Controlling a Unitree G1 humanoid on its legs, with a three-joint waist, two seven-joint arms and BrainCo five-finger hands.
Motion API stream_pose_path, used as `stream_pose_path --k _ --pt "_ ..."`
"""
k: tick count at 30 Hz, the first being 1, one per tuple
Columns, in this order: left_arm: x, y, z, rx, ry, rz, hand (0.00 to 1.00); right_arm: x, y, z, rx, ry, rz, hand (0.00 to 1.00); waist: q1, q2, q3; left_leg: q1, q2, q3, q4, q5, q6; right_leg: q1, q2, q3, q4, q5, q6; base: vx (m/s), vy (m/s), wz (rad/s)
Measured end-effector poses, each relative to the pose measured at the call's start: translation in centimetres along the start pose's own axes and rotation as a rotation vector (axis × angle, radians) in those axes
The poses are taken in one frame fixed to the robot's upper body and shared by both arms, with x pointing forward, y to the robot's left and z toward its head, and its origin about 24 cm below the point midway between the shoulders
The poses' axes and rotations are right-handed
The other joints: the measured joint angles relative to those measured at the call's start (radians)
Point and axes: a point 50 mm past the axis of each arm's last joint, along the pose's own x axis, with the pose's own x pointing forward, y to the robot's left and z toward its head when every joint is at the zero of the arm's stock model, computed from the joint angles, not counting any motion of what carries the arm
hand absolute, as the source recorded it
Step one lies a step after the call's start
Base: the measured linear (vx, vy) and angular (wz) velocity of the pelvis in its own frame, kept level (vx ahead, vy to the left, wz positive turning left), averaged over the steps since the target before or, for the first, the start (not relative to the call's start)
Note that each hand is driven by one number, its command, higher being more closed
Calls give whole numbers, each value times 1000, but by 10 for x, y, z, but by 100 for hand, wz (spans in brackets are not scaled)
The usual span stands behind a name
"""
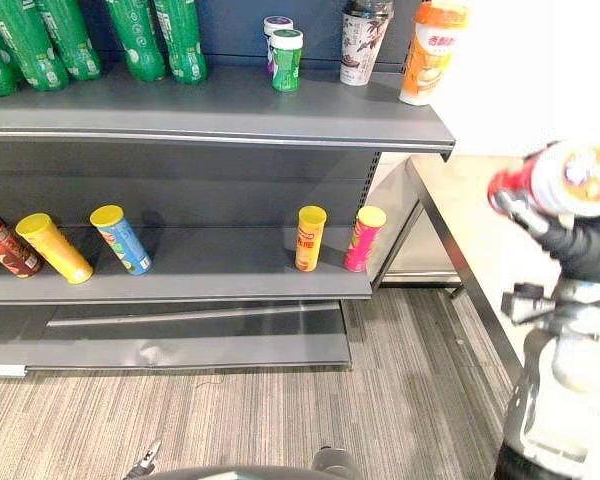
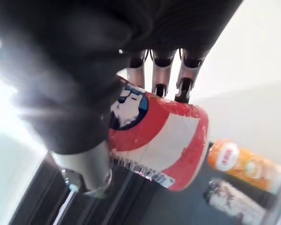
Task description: Put the gum and the chips on the shelf.
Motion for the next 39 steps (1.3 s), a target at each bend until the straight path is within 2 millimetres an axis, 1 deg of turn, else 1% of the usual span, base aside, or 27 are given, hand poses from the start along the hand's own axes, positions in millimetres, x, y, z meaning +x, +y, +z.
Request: stream_pose_path --k 2,3,4,5,6,9,11,12,14,17,20,23,24,25,28,31,33,36,39 --pt "-1 3 -4 28 23 5 0 33 8 -4 1 -31 125 100 0 2 -4 5 1 -10 -23 16 -2 -1 4 -2 1 0 0 -21 -25 8" --pt "-1 4 -5 35 27 7 0 41 11 -4 -5 -39 159 100 0 2 -5 5 1 -17 -27 19 -2 -1 4 -3 1 0 0 -9 -28 17" --pt "-2 5 -7 37 36 9 0 56 19 -2 -20 -57 244 100 0 4 -6 5 4 -27 -41 32 -2 -2 8 -6 1 0 0 0 -24 14" --pt "-2 5 -8 39 38 7 0 61 22 -2 -21 -62 274 100 2 4 -6 6 5 -30 -48 37 -4 -3 9 -8 1 0 0 -2 -28 18" --pt "-2 5 -8 45 38 3 0 69 30 -3 -11 -59 329 100 3 3 -6 3 8 -38 -51 40 -6 -3 11 -11 2 0 0 2 -21 19" --pt "-1 5 -6 64 38 -9 0 74 53 -17 87 6 472 100 13 0 -8 1 12 -55 -50 46 -9 -1 14 -12 3 0 0 8 -13 14" --pt "-1 4 -6 71 39 -14 0 73 65 -27 142 74 558 100 17 0 -8 -1 11 -59 -50 49 -8 -1 13 -15 3 0 0 4 -7 6" --pt "-1 4 -4 74 36 -18 0 69 70 -34 162 128 614 100 28 -1 -8 -5 12 -63 -51 50 -8 0 13 -17 3 0 0 -10 -6 7" --pt "0 4 -2 96 34 -28 0 64 75 -43 188 202 684 100 29 -5 -9 -17 12 -77 -51 54 -8 -2 12 -27 1 -1 0 -7 -8 15" --pt "0 5 -1 114 36 -31 0 64 87 -52 213 281 772 100 33 -14 -9 -17 15 -83 -50 60 -10 -4 14 -32 1 -1 -1 13 -6 7" --pt "0 6 0 122 36 -36 0 69 97 -53 241 297 816 100 39 -18 -10 -18 15 -83 -50 60 -10 -3 14 -31 -1 0 -1 0 0 0" --pt "1 4 3 135 33 -44 0 76 103 -59 222 329 841 100 58 -22 -12 -18 15 -83 -48 60 -10 -3 14 -31 -3 0 -2 0 0 0" --pt "2 3 5 132 30 -47 0 83 107 -63 199 358 851 100 65 -23 -12 -20 15 -84 -46 61 -9 -2 14 -32 -11 4 -5 0 0 0" --pt "2 2 5 131 28 -48 0 86 107 -65 190 366 849 100 68 -23 -12 -23 16 -86 -46 62 -10 -1 15 -34 -16 7 -6 18 9 7" --pt "4 -1 8 134 22 -56 0 108 100 -67 164 384 777 100 89 -23 -12 -36 17 -100 -45 68 -9 2 16 -44 -39 21 -7 25 8 9" --pt "3 0 7 121 23 -54 0 127 99 -59 166 350 721 100 94 -23 -12 -34 18 -105 -45 68 -9 11 16 -47 -48 23 -7 29 7 3" --pt "3 0 7 95 21 -53 0 141 101 -47 174 301 699 100 96 -22 -12 -36 19 -105 -45 68 -9 19 17 -46 -71 37 -8 6 6 -2" --pt "3 0 7 90 29 -51 0 150 106 -35 203 256 687 100 97 -22 -12 -34 20 -106 -45 68 -9 29 18 -46 -89 45 -8 0 0 0" --pt "4 -1 8 87 28 -52 0 157 109 -29 245 237 668 100 100 -21 -11 -34 24 -105 -45 67 -9 32 22 -46 -98 50 -9 0 0 0"
